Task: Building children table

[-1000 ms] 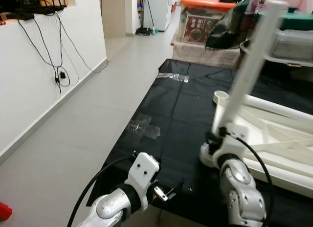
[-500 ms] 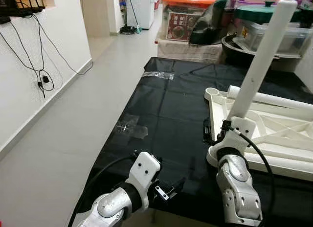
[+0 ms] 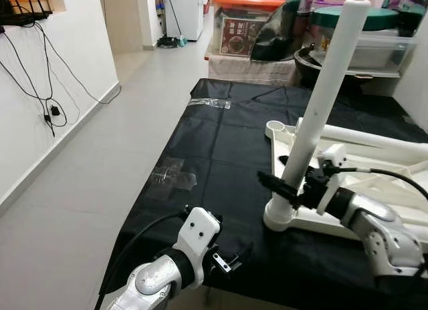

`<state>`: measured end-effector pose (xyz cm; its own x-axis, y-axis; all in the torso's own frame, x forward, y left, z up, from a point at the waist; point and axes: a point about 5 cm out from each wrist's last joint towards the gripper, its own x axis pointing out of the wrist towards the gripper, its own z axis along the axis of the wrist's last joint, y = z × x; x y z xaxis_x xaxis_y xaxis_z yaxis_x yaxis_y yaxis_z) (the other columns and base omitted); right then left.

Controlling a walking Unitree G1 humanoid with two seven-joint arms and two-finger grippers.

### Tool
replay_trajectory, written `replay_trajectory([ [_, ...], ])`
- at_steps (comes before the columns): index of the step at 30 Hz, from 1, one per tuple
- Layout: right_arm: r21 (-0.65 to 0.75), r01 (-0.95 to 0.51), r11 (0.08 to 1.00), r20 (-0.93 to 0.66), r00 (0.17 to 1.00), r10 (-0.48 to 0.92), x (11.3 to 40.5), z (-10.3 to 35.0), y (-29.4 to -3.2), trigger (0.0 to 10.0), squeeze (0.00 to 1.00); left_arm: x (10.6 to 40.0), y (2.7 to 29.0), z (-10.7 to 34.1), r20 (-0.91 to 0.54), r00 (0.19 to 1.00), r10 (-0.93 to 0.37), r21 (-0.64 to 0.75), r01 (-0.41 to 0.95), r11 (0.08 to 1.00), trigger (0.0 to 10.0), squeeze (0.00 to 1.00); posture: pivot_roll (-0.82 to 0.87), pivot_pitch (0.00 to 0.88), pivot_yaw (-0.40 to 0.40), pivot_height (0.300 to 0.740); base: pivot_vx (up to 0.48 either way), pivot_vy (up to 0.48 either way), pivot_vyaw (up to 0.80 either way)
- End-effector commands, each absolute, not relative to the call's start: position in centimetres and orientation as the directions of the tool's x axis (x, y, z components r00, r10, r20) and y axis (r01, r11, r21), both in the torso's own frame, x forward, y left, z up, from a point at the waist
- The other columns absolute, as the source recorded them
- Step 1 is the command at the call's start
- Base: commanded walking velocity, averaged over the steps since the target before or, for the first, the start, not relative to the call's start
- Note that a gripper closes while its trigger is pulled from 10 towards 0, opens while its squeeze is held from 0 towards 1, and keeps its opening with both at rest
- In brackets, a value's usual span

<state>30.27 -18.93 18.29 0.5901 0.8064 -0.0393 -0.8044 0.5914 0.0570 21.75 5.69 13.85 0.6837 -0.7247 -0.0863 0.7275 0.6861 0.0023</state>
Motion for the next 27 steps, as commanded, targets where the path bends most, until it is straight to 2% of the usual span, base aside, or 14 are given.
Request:
replay_trajectory([
  [1,0.071,-0.895,0.44,-0.065,0.436,0.897,30.1,17.7,-16.7,10.0,0.0,21.8,5.7,13.7,-0.09,0.683,-0.725,0.009,0.729,0.685,10.0,0.0,0.17,0.0,-0.08,0.74,0.0,0.0,0.0],
  [3,0.066,-0.933,0.355,-0.113,0.347,0.931,30.0,17.0,-15.4,10.0,0.0,21.8,5.7,13.7,-0.09,0.684,-0.724,0.01,0.727,0.686,10.0,0.0,0.18,0.0,-0.087,0.74,0.0,0.0,0.0],
  [6,0.065,-0.941,0.333,-0.132,0.323,0.937,30.0,16.7,-14.9,10.0,0.0,21.8,5.7,13.7,-0.09,0.685,-0.723,0.011,0.727,0.687,10.0,0.0,0.18,0.0,-0.087,0.74,0.0,0.0,0.0],
  [7,0.068,-0.949,0.307,-0.16,0.293,0.942,29.8,16.1,-14.5,1.5,0.0,21.8,5.7,13.6,-0.091,0.685,-0.723,0.013,0.727,0.687,10.0,0.0,0.18,0.0,-0.089,0.74,0.0,0.0,0.0],
  [8,0.058,-0.946,0.319,-0.181,0.305,0.935,29.8,15.6,-14.2,0.0,0.0,21.7,5.7,13.6,-0.091,0.685,-0.723,0.014,0.727,0.687,10.0,0.0,0.18,0.0,-0.089,0.74,0.0,0.0,0.0],
  [13,0.025,-0.899,0.438,-0.151,0.43,0.89,29.6,14.8,-14.1,0.0,0.0,21.7,5.7,13.5,-0.09,0.686,-0.722,0.013,0.725,0.688,10.0,0.0,0.17,0.0,-0.083,0.74,0.0,0.0,0.0],
  [17,0.022,-0.667,0.744,-0.038,0.743,0.668,30.2,15.6,-15.5,0.0,0.0,21.8,5.8,13.3,-0.092,0.686,-0.722,0.01,0.726,0.688,10.0,0.0,0.15,0.0,-0.074,0.74,0.0,0.0,0.0],
  [19,0.022,-0.667,0.744,-0.038,0.743,0.668,30.2,15.6,-15.5,0.0,0.0,21.8,5.8,13.3,-0.092,0.686,-0.722,0.01,0.726,0.688,10.0,0.0,0.15,0.0,-0.074,0.74,0.0,0.0,0.0],
  [20,0.035,-0.574,0.818,-0.025,0.818,0.575,30.4,15.7,-16.1,0.0,0.0,21.8,5.8,13.3,-0.092,0.685,-0.723,0.01,0.726,0.687,10.0,0.0,0.15,0.0,-0.074,0.74,0.0,0.0,0.0],
  [21,0.035,-0.574,0.818,-0.025,0.818,0.575,30.4,15.7,-16.1,0.0,0.0,21.8,5.8,13.3,-0.092,0.685,-0.723,0.01,0.726,0.687,10.0,0.0,0.15,0.0,-0.074,0.74,0.0,0.0,0.0],
  [23,0.043,-0.133,0.99,-0.046,0.99,0.135,30.3,15.3,-18.4,0.0,0.0,22.0,5.9,13.2,-0.094,0.685,-0.722,0.008,0.726,0.688,10.0,0.0,0.13,0.0,-0.056,0.74,0.0,0.0,0.0],
  [24,0.043,-0.133,0.99,-0.046,0.99,0.135,30.3,15.3,-18.4,0.0,0.0,22.0,5.9,13.2,-0.094,0.685,-0.722,0.008,0.726,0.688,10.0,0.0,0.13,0.0,-0.056,0.74,0.0,0.0,0.0],
  [25,0.043,0.12,0.992,-0.067,0.991,-0.117,29.6,15.0,-19.7,0.0,0.0,22.1,5.9,13.1,-0.095,0.684,-0.724,0.008,0.727,0.686,10.0,0.0,0.13,0.0,-0.053,0.74,0.0,0.0,0.0],
  [27,0.043,0.12,0.992,-0.067,0.991,-0.117,29.6,15.0,-19.7,0.0,0.0,22.1,5.9,13.1,-0.095,0.684,-0.724,0.008,0.727,0.686,10.0,0.0,0.13,0.0,-0.053,0.74,0.0,0.0,0.0],
])
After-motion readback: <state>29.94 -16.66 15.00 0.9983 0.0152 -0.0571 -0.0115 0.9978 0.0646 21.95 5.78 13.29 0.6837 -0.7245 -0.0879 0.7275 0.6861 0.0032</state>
